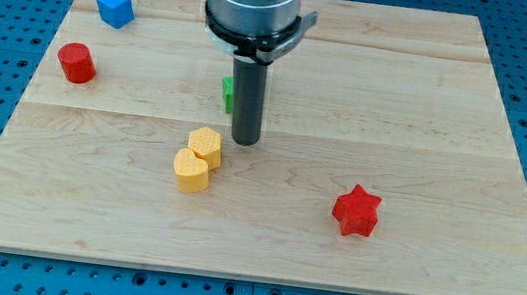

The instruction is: Separate the yellow blocks

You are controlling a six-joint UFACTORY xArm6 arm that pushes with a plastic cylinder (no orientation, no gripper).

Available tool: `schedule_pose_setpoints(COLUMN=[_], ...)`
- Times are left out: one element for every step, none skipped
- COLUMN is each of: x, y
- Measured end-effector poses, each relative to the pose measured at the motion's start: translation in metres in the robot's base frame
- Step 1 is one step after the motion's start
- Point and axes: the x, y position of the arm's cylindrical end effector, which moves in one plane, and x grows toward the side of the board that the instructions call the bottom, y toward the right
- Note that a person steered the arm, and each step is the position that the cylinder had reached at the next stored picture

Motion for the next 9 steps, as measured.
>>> schedule_pose_setpoints(x=[0.0, 0.0, 0.01, 0.03, 0.046, 0.046, 0.049, 0.05, 0.063], y=[-0.016, -0.026, -0.055, -0.083, -0.104, -0.101, -0.105, -0.102, -0.092])
